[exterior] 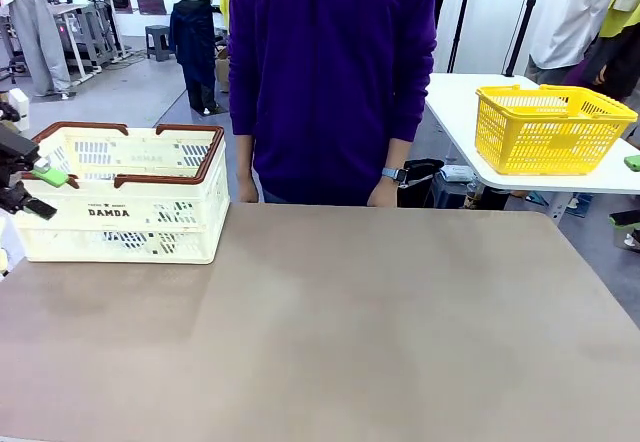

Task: Place the drinks into the Shopping basket.
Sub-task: Pick up one drink and place it into the Shopping basket.

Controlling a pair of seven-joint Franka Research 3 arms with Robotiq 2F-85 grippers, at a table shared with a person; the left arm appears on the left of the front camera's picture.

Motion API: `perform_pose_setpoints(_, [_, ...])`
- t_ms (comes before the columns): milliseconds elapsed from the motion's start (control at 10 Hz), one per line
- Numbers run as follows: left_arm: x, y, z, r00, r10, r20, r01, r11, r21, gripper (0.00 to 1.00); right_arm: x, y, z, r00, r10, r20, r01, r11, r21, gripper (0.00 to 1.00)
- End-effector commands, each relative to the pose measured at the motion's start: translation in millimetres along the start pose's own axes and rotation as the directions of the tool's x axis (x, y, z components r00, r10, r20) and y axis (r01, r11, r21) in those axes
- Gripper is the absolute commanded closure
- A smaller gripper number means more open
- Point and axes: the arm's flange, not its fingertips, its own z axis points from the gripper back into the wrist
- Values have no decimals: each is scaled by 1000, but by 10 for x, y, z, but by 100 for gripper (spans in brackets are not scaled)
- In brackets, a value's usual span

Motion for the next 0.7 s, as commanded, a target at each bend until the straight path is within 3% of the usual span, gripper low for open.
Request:
perform_pose_setpoints(0, [22,-82,30,999,-6,-35,7,1000,22,0,-3,37,9,1000,-5,-4,5,1000,2,0])
perform_pose_setpoints(600, [22,-82,30,999,-6,-35,7,1000,22,0,-3,37,9,1000,-5,-4,5,1000,2,0])
